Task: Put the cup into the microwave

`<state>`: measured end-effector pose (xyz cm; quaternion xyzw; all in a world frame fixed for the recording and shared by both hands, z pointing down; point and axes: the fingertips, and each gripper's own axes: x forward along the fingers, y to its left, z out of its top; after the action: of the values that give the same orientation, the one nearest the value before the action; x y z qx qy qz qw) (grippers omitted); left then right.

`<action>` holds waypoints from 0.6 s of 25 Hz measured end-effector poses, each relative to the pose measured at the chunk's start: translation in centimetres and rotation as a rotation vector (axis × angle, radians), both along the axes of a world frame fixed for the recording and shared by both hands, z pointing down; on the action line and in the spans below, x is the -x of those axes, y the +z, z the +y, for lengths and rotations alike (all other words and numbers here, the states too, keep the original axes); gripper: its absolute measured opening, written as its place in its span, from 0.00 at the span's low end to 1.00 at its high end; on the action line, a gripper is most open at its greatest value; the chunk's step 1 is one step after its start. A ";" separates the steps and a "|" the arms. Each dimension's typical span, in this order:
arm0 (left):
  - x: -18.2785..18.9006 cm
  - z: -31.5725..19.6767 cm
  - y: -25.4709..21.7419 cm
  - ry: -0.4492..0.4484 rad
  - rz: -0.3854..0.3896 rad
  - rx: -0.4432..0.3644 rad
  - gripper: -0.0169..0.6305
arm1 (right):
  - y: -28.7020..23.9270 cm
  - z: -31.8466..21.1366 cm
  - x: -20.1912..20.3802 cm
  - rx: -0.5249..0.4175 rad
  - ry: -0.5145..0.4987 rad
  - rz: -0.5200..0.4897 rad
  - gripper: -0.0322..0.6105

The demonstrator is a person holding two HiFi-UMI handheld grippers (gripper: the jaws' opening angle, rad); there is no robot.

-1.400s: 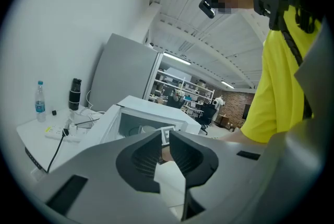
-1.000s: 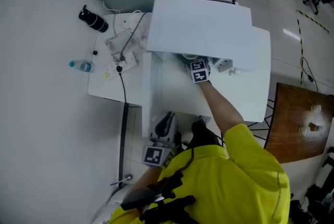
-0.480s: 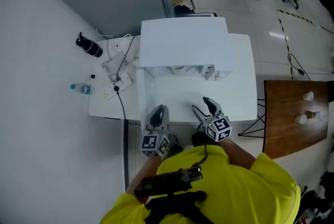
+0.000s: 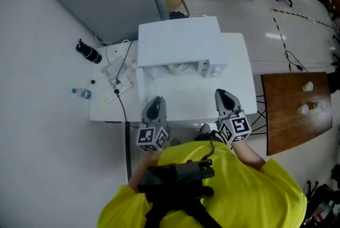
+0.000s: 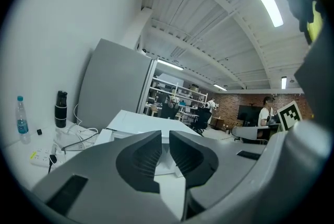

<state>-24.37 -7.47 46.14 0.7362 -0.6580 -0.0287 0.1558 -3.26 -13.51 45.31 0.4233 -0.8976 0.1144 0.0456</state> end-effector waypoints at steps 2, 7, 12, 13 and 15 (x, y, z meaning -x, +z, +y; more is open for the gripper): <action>0.0 0.4 -0.3 0.008 -0.005 -0.005 0.09 | 0.3 0.4 0.0 0.011 0.005 0.003 0.06; 0.1 0.3 -0.5 0.024 -0.016 -0.007 0.09 | 0.8 0.9 -0.5 0.025 0.026 0.005 0.06; 0.1 -0.3 -0.3 0.028 -0.027 -0.001 0.09 | 0.8 0.7 -0.8 0.005 0.032 0.019 0.06; 0.1 -0.5 -0.1 0.029 -0.028 0.004 0.09 | 0.9 0.6 -0.9 0.010 0.034 0.018 0.06; -0.1 -0.6 0.0 0.029 -0.030 0.009 0.09 | 1.1 0.4 -1.2 0.018 0.038 0.017 0.06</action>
<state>-24.32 -8.06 46.14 0.7453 -0.6496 -0.0124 0.1497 -2.07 -13.14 46.39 0.4406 -0.8880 0.1195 0.0549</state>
